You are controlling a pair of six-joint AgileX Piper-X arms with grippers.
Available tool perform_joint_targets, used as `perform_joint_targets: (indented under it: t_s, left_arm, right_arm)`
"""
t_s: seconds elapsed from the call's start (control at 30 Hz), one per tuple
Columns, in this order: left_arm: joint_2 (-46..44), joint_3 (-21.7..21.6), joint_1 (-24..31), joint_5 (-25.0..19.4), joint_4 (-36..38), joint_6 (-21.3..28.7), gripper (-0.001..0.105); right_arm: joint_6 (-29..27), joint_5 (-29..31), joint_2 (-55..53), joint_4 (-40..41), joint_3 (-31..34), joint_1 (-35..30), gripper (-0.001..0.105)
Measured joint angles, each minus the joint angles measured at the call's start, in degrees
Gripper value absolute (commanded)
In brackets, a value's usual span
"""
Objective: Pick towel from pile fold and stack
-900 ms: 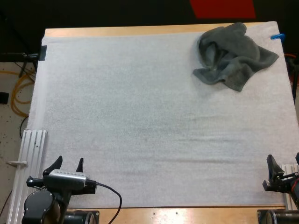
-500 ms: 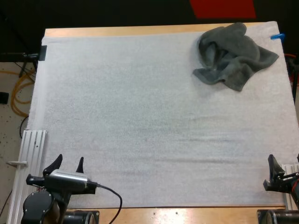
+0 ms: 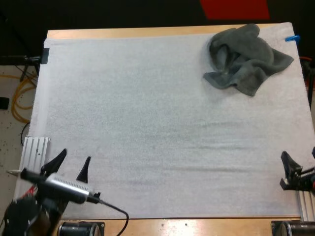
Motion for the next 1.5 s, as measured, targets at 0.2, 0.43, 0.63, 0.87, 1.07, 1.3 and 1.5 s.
perform_joint_targets:
  t_s: [0.2,0.43,0.63,0.87,1.07,1.3,1.5]
  left_arm:
    - [9.8,-5.3,-5.8,5.1,-0.2,0.0,0.051]
    - [20.5,-9.4,-12.3,6.8,-0.3,0.0,0.051]
    - [25.3,-10.4,-12.8,6.8,-1.1,0.0,0.051]
    - [26.8,-10.4,-12.8,6.9,-5.2,0.0,0.051]
    - [28.5,-10.4,-12.8,6.9,-6.9,0.0,0.051]
    - [29.7,-10.4,-12.8,7.7,-6.9,0.0,0.051]
    - [29.6,-10.4,-12.8,9.5,-6.9,-1.6,0.051]
  right_arm:
    - [-3.7,-7.6,8.6,-0.4,-5.8,0.0,0.071]
    - [-8.5,-9.6,18.1,-4.7,-10.1,0.0,0.071]
    - [-8.5,-9.8,29.7,-12.6,-13.1,0.0,0.071]
    - [-6.4,-6.2,48.8,-19.9,-19.5,1.8,0.071]
    - [-0.1,3.3,63.0,-23.4,-25.8,7.6,0.071]
    - [11.4,8.1,77.9,-23.5,-31.7,10.4,0.071]
    - [17.6,8.2,87.5,-24.6,-35.2,10.4,0.071]
